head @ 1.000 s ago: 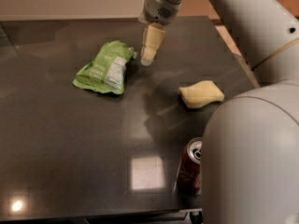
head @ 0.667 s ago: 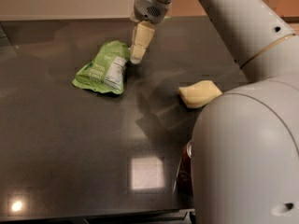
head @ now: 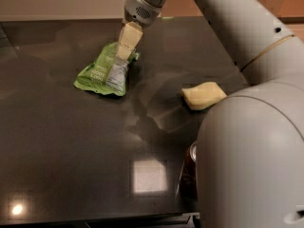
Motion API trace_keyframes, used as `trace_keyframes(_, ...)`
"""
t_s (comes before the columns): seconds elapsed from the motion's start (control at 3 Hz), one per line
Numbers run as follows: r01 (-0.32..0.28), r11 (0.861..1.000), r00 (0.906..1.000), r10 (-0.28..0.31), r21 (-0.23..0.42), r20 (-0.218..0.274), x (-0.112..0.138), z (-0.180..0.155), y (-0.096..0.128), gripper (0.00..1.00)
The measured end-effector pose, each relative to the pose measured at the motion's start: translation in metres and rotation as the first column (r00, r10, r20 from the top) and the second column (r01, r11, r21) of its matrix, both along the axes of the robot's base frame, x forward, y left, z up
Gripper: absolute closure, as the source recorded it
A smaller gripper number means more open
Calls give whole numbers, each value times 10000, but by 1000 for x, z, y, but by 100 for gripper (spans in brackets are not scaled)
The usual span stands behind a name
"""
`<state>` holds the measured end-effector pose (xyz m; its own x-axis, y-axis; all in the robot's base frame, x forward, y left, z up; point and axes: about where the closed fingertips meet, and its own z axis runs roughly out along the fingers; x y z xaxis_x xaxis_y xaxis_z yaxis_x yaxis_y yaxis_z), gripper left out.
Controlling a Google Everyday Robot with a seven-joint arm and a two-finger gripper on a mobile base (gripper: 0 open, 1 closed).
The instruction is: Pick green rice chip bag
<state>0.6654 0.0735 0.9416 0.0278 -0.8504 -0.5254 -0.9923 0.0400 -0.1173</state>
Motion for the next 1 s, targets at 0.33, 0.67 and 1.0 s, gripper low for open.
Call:
trace_keyframes(0.33, 737, 9970, 9959, -723, 248, -539, -4, -14, 8, 0)
trace_keyframes(0.67, 2143, 9766, 9737, -2123, 162, -826, 5, -29, 8, 0)
trace_keyframes(1.0, 3677, 9297, 9276, -3653, 191, -780, 21, -38, 8, 0)
